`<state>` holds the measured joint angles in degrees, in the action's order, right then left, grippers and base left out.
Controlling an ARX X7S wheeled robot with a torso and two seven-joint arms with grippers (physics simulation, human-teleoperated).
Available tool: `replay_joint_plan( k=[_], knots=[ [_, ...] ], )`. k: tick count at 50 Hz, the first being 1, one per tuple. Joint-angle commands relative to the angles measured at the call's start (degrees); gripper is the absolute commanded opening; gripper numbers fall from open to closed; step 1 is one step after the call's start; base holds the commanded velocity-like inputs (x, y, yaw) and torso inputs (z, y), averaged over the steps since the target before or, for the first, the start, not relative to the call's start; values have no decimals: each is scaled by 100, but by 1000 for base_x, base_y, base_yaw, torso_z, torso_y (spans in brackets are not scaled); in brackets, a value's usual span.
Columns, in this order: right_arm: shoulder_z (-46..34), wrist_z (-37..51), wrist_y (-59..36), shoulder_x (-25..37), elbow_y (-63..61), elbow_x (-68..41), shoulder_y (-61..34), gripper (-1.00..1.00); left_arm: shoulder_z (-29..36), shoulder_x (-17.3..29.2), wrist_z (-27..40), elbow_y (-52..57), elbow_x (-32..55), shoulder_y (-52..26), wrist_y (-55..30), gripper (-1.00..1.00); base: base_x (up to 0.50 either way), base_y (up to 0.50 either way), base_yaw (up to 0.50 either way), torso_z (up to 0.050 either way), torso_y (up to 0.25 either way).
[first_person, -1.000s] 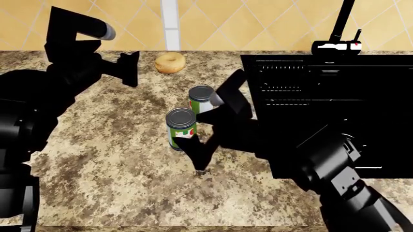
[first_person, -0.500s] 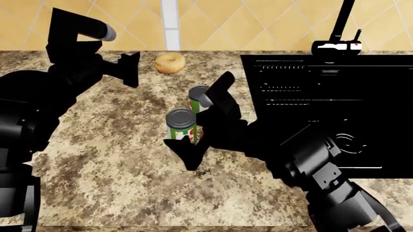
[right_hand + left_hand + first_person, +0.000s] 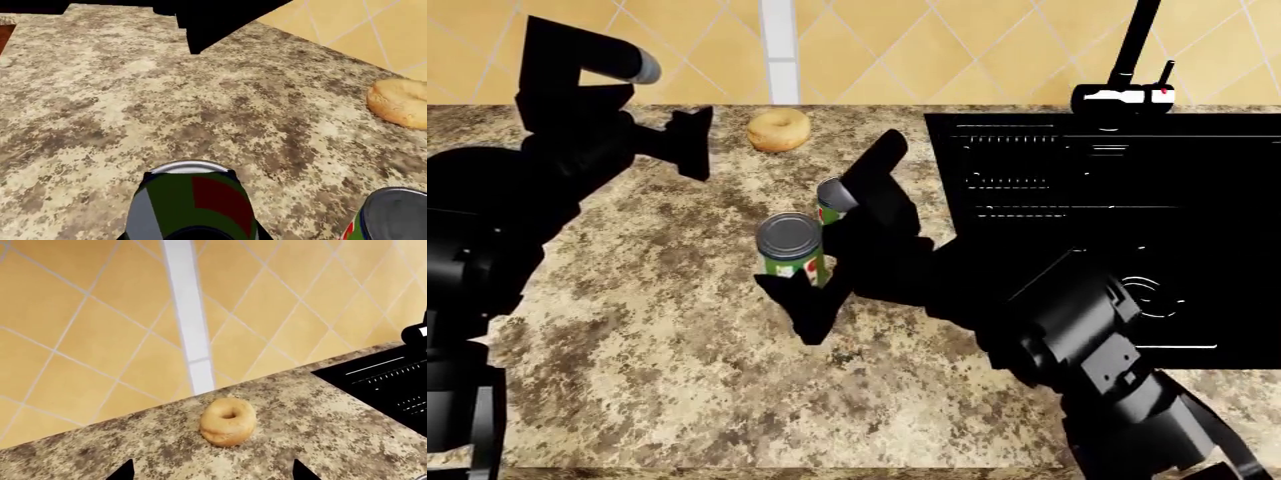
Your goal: Pick the cans from the counter and place them in their designated side in the cabinet.
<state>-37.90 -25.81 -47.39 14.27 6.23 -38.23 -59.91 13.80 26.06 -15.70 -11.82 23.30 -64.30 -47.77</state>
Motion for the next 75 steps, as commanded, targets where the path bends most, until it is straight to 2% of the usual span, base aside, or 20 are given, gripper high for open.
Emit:
replay_joint_plan(
  k=[1, 9, 20, 29, 49, 75],
  knots=[
    [451, 862, -909, 51, -1006, -329, -507, -100, -31, 28, 18, 27, 29, -23, -27, 100, 0, 0, 0, 0, 0],
    [1085, 1666, -1896, 82, -1225, -613, -1395, -100, -36, 108, 32, 178, 51, 1, -104, 100, 0, 0, 0, 0, 0],
    [1411, 2434, -2754, 399, -829, -248, -2765, -100, 45, 198, 168, 387, -80, -2, -97, 100, 0, 0, 0, 0, 1],
    [1809, 2960, -3301, 615, -936, -208, -3090, -100, 35, 181, 285, 433, -105, -17, -150, 100, 0, 0, 0, 0, 0],
    [1765, 3087, -2748, 788, -416, 179, -3219, -100, 79, 152, 410, 526, -101, -72, -340, 100, 0, 0, 0, 42, 0],
    [1544, 2899, -1933, 565, 949, 651, -4092, -100, -44, 94, 590, 499, -43, -65, -437, 100, 0, 0, 0, 46, 0]
  ],
)
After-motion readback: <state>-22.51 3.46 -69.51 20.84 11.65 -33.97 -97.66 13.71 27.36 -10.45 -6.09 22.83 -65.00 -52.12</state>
